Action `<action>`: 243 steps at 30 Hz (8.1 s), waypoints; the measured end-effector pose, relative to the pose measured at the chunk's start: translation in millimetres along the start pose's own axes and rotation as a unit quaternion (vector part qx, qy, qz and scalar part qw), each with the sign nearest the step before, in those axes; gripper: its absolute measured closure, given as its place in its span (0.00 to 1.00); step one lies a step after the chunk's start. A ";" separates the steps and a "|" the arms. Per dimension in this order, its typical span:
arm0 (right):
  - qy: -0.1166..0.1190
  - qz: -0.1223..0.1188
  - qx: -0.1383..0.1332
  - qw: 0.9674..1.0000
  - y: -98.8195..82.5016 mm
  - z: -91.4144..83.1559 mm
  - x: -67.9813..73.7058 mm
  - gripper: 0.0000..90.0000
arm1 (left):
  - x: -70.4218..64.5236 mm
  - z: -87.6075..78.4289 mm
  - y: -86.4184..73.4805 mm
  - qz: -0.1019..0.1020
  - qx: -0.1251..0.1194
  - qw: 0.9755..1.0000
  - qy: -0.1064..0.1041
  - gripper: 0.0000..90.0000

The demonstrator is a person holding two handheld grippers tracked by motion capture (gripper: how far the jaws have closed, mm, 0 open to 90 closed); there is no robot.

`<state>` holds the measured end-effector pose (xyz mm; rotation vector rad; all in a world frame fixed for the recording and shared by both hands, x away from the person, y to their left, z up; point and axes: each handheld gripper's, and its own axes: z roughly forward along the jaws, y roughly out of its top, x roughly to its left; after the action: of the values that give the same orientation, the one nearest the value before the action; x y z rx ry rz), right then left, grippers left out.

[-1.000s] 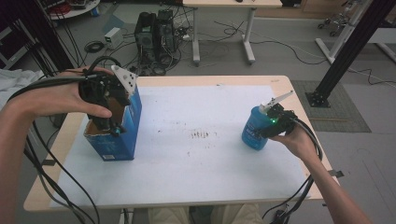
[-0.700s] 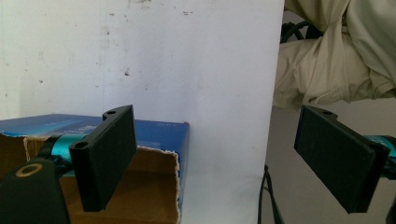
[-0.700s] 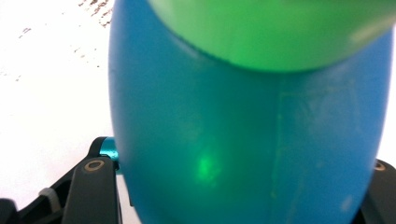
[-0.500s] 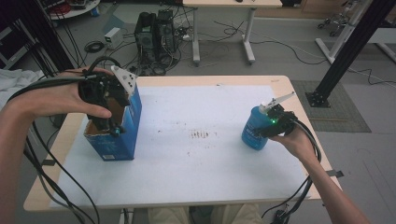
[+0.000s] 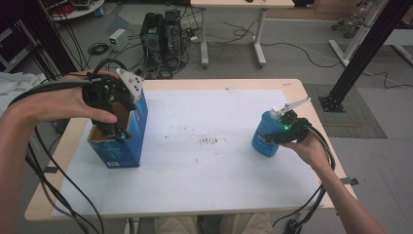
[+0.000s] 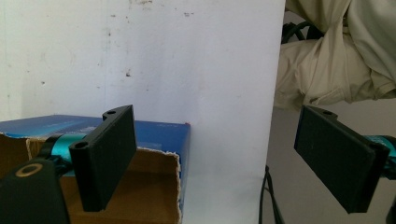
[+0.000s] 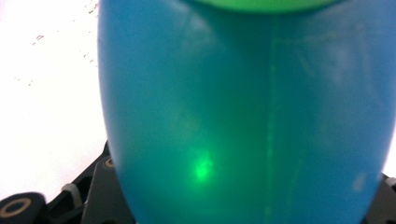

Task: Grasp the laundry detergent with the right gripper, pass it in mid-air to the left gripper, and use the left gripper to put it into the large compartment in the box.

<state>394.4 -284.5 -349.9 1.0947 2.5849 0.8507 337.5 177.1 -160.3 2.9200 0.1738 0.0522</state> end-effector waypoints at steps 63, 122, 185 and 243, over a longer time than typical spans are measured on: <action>0.204 -0.269 -0.001 0.941 91.7 -14.1 108.2 0.50 | 8.6 73.8 167.1 0.078 -0.055 0.994 -0.047 0.16; 0.209 -0.274 0.002 0.939 93.3 -5.9 119.5 0.50 | 5.4 98.6 172.3 0.069 -0.063 0.995 -0.036 0.42; 0.214 -0.263 -0.004 0.941 83.1 -6.3 117.3 0.25 | -3.3 92.3 169.1 0.053 -0.056 0.997 -0.031 0.42; 0.008 -0.076 0.093 0.993 46.3 -31.4 14.1 0.14 | 39.8 -27.8 82.1 -0.179 -0.021 0.982 0.055 0.42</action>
<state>399.4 -262.1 -296.9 0.9240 2.7632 0.5962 384.9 108.2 -114.5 2.7957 0.7027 0.1561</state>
